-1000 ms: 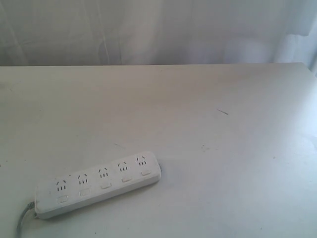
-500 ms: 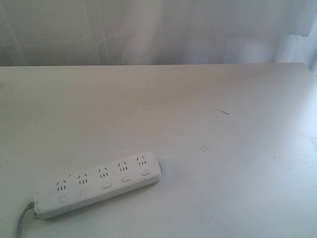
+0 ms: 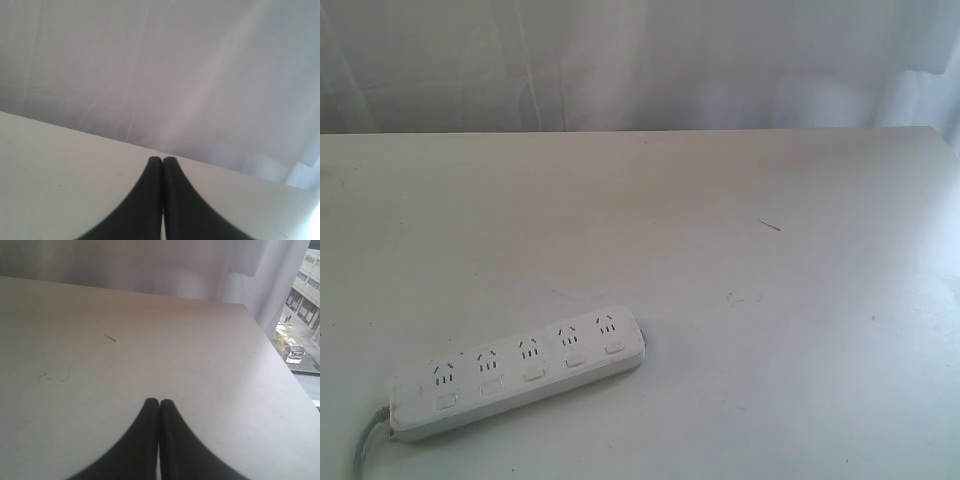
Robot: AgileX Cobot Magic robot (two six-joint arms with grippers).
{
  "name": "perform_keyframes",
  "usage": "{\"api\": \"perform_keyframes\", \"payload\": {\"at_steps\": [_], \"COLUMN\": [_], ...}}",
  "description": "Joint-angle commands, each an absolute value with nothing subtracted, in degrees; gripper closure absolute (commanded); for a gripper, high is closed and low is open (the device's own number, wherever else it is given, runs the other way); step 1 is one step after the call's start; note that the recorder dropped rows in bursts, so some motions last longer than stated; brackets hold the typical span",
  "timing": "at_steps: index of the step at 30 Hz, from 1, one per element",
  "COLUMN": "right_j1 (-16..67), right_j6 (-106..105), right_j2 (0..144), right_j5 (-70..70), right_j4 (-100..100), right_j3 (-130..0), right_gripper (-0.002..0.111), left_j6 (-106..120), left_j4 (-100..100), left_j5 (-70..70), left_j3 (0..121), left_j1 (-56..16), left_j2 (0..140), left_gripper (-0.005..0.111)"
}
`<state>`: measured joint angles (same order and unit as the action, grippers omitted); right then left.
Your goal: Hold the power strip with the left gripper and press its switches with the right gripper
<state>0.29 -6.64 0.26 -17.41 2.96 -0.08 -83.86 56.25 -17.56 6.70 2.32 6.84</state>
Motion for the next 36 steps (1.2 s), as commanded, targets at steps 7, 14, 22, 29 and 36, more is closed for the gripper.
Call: {"api": "perform_keyframes", "payload": {"at_steps": [7,14,22,29,36], "right_j1": [0.0,0.0,0.0,0.0,0.0], "right_j6": [-6.56,-6.56,-6.56,-6.56,-6.56], "right_j2": [0.0,0.0,0.0,0.0,0.0], "right_j5": [-17.12,-17.12,-17.12,-17.12,-17.12], "right_j4": [2.92,2.92,2.92,2.92,2.92], "right_j3": [0.0,0.0,0.0,0.0,0.0], "right_gripper": [0.108,0.108,0.108,0.108,0.108], "left_j6": [-58.38,-31.18,-9.01,7.89,22.09], "left_j4": [36.16,12.54,4.31,5.73,5.88], "left_j5": [-18.78,-16.19,3.53,33.82,49.86], "left_j3": [6.78,11.54,26.85,39.55,44.13], "left_j1": [2.13,0.35,-11.56,-22.27,-30.54], "left_j2": [7.6,14.67,28.29,45.12,55.79], "left_gripper": [0.107,0.107,0.107,0.107,0.107]}}
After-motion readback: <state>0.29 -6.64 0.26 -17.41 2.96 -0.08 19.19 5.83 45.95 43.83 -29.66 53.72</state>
